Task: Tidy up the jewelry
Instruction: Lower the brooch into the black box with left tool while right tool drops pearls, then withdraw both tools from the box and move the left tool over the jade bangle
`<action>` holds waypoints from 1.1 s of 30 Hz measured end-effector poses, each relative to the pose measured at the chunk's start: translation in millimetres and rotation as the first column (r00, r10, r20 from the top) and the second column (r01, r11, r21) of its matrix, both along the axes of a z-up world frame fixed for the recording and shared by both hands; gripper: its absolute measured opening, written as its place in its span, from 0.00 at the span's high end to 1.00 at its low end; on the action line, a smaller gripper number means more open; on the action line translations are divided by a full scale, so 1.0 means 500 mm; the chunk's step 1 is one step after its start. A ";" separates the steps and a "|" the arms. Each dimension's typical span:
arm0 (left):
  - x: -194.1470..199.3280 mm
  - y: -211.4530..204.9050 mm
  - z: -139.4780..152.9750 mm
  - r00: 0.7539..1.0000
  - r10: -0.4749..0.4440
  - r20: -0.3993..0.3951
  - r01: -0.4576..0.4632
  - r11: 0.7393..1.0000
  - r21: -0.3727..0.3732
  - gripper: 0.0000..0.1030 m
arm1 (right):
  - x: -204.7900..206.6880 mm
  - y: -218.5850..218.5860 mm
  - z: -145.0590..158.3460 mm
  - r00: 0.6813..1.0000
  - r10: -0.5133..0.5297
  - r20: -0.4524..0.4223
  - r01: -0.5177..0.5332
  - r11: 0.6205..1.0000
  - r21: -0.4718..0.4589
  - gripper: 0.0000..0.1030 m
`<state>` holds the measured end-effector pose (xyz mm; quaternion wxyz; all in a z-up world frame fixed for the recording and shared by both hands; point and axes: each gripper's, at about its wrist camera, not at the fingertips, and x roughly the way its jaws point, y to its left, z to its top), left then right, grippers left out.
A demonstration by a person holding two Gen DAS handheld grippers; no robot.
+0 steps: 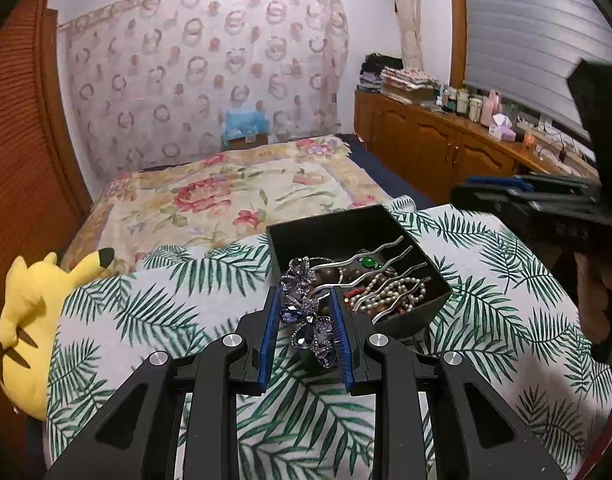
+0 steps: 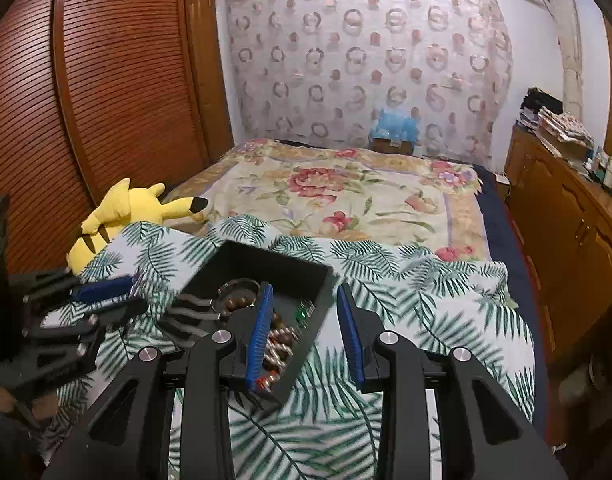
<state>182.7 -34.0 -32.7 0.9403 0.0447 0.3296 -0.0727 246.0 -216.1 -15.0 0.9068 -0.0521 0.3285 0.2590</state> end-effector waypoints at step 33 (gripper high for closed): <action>-0.137 -0.032 -0.027 0.995 -0.101 -0.027 0.100 0.994 -0.044 0.55 | -0.283 -0.057 -0.131 0.996 0.065 -0.061 -0.065 0.998 -0.010 0.65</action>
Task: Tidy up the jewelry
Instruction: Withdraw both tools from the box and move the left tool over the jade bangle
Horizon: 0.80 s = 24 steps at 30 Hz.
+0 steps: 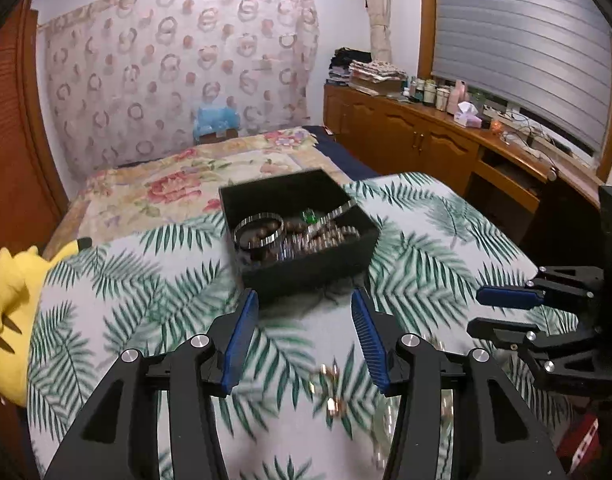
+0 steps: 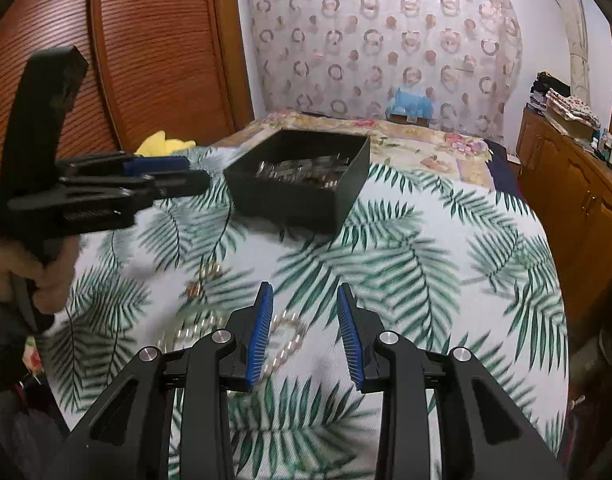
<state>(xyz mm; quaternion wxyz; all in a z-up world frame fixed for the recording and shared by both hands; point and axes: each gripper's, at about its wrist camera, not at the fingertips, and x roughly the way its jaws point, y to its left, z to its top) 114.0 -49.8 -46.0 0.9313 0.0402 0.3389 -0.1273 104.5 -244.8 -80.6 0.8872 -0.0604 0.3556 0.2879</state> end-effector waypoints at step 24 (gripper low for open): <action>-0.098 -0.047 -0.087 0.984 -0.117 -0.134 0.116 0.993 -0.019 0.76 | -0.074 -0.009 -0.069 0.999 -0.016 -0.044 0.016 1.000 0.000 0.65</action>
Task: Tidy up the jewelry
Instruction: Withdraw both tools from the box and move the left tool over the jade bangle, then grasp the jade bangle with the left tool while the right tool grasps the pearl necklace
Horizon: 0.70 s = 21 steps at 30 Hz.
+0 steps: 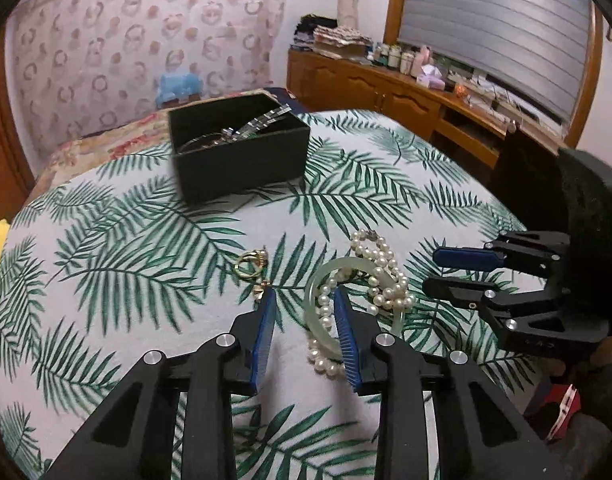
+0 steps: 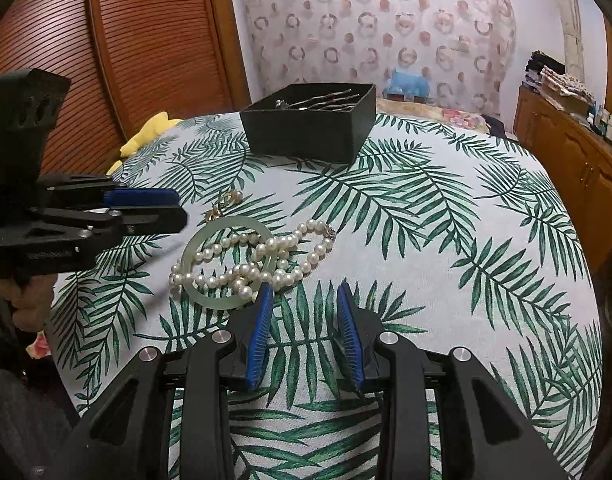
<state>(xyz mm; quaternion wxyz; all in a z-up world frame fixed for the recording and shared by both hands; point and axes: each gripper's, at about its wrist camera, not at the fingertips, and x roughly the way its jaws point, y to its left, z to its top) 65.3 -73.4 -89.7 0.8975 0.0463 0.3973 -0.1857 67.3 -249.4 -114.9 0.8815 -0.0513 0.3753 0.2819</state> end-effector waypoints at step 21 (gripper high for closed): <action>0.077 -0.029 -0.027 0.994 -0.067 -0.082 0.070 0.997 0.033 0.82 | 0.004 -0.001 -0.007 1.000 0.008 -0.017 -0.008 1.000 0.012 0.65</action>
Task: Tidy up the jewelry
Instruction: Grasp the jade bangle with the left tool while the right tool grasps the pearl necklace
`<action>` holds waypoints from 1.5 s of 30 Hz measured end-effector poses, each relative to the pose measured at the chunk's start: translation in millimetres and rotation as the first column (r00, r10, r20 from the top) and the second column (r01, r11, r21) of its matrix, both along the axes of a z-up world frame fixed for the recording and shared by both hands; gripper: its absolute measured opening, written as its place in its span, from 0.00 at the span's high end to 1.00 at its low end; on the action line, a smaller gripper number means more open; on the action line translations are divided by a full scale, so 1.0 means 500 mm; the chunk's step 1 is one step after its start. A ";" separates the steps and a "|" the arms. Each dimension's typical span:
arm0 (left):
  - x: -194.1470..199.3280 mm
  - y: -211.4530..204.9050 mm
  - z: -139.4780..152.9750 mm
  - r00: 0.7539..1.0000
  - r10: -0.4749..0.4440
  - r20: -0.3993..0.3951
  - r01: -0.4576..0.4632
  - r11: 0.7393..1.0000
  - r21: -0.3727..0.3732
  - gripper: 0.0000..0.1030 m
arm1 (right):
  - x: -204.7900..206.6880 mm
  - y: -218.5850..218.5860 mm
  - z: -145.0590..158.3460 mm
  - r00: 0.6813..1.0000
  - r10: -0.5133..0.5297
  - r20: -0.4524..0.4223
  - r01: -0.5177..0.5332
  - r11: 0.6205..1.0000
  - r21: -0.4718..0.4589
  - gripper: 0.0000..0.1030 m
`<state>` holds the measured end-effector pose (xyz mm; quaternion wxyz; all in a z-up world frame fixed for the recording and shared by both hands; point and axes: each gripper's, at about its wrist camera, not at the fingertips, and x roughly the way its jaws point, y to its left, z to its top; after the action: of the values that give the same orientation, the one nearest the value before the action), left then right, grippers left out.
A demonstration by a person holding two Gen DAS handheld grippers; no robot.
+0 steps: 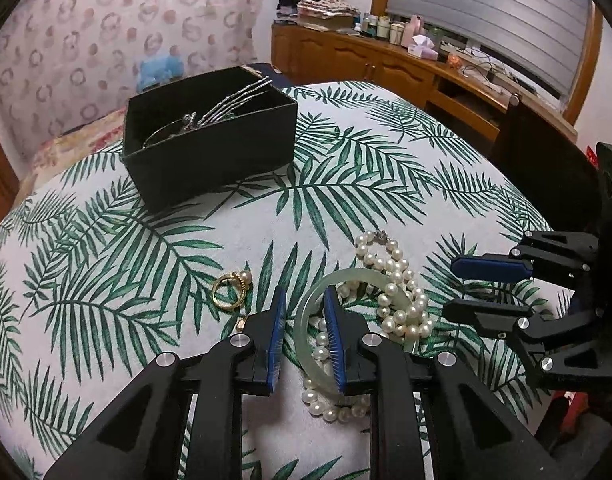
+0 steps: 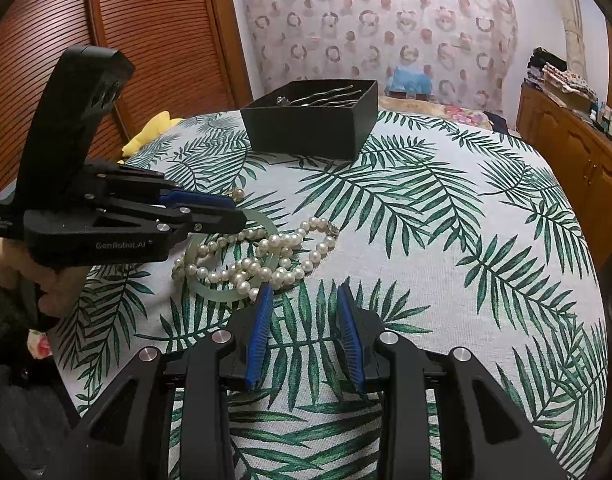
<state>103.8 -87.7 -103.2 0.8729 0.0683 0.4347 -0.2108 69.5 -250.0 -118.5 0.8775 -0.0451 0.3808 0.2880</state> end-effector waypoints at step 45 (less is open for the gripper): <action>-0.108 0.115 0.106 0.948 0.197 0.249 -0.181 0.980 -0.086 0.92 | 0.092 0.081 0.000 0.999 0.047 -0.015 -0.049 0.980 -0.194 0.65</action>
<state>49.6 -30.4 -50.2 0.9395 0.0260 0.3162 -0.1288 115.7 -209.2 -118.4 0.8599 -0.1381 0.4103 0.2706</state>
